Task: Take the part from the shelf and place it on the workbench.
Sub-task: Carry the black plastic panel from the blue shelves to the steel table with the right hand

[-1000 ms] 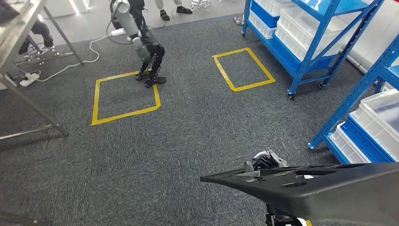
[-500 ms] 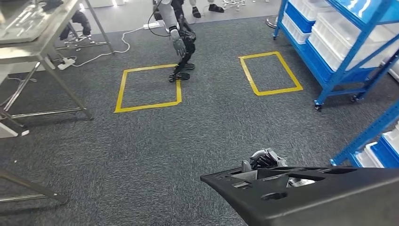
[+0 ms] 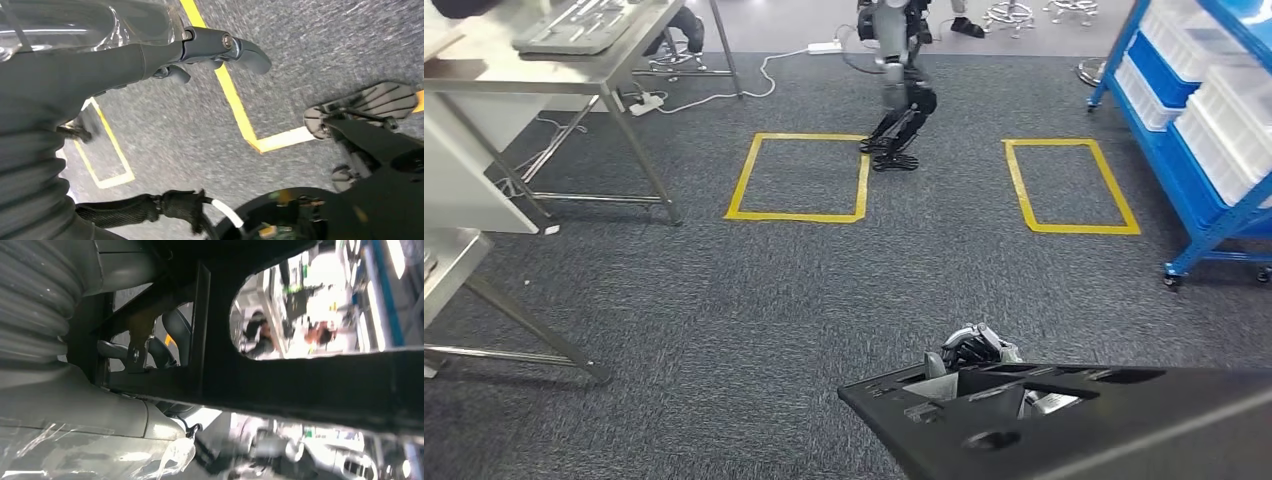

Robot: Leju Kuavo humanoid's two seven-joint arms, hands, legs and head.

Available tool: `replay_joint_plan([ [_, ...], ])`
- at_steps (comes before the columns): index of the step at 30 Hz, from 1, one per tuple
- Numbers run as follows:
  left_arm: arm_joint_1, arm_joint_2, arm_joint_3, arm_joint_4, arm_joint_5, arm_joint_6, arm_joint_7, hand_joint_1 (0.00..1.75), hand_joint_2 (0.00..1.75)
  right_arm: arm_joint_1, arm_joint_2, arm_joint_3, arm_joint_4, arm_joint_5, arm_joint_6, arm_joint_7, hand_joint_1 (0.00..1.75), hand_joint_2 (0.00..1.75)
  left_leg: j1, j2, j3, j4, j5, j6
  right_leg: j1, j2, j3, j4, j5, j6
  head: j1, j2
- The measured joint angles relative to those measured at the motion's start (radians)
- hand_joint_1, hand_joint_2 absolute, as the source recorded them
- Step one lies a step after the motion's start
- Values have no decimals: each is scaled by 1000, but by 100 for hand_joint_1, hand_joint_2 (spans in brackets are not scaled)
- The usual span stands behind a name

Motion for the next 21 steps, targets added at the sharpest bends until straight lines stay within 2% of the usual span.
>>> replay_joint_plan([
  [1,-1,0,0,0,-2,0,-5,0,175,-1,2,1,1,-2,2,-2,175,175,1,-9,-7,4,-1,-7,1,7,2,-10,-2,-7,0,0],
  [3,2,0,0,0,-4,0,-10,0,175,-3,8,3,2,-4,5,-6,175,175,6,-21,-15,7,0,-18,6,-18,2,-11,0,-25,0,0],
  [4,5,0,0,0,-4,-3,-11,0,175,-5,11,4,2,-5,5,-8,175,175,7,-10,-19,16,-5,-22,7,-29,3,-13,1,-32,0,0],
  [5,6,0,0,0,-4,-6,-9,0,175,-5,13,5,3,-6,6,-11,175,175,8,15,-33,45,-21,-27,8,-42,5,-14,1,-38,-1,0],
  [7,3,0,0,0,-4,-11,1,0,175,-4,16,6,5,-7,6,-18,175,175,10,74,-91,165,-79,-36,12,-66,8,-14,-2,-47,-2,0],
  [8,2,0,0,0,-4,-11,9,0,175,-3,16,7,6,-8,6,-21,175,175,12,90,-130,241,-110,-40,14,-80,9,-14,-4,-50,-3,0],
  [9,1,0,0,0,-3,-10,16,0,175,-3,18,7,8,-10,6,-23,175,175,14,95,-160,298,-129,-42,16,-93,9,-14,-5,-52,-3,0],
  [10,0,0,0,0,-3,-9,22,0,175,-2,19,7,10,-11,6,-24,175,175,16,96,-174,323,-132,-43,17,-107,11,-14,-8,-52,-3,0],
  [11,1,0,0,0,-3,-9,27,0,175,-3,20,8,12,-13,6,-25,175,175,16,99,-166,305,-116,-43,17,-119,13,-14,-10,-51,-3,0],
  [12,1,0,0,0,-3,-10,31,0,175,-3,21,8,13,-14,6,-26,175,175,17,106,-139,252,-88,-42,17,-131,16,-14,-13,-49,-3,0],
  [14,1,0,0,0,-3,-8,35,0,175,-3,23,8,14,-15,6,-30,175,175,13,147,-61,105,-29,-38,19,-153,26,-15,-20,-43,-3,0],
  [15,0,0,0,0,-3,-7,37,0,175,-3,23,8,15,-15,6,-32,175,175,10,165,-35,54,-13,-35,21,-162,30,-15,-24,-38,-2,0],
  [16,-1,0,0,0,-3,-5,37,0,175,-3,24,8,16,-16,6,-33,175,175,5,176,-22,28,-8,-31,21,-171,34,-15,-28,-32,-2,0],
  [19,-1,0,0,0,-3,-3,37,0,175,-6,31,9,22,-17,7,-38,175,175,-4,149,-20,20,-11,-14,16,-194,47,-17,-40,-13,-1,0],
  [20,0,0,0,0,-3,-3,38,0,175,-7,35,10,25,-17,8,-41,175,175,-3,137,-15,16,-11,-9,14,-183,48,-9,-48,-8,0,0],
  [21,0,0,0,0,-3,-3,38,0,175,-10,37,11,27,-18,10,-43,175,175,0,127,-10,12,-9,-1,12,-161,40,18,-66,-4,1,0],
])
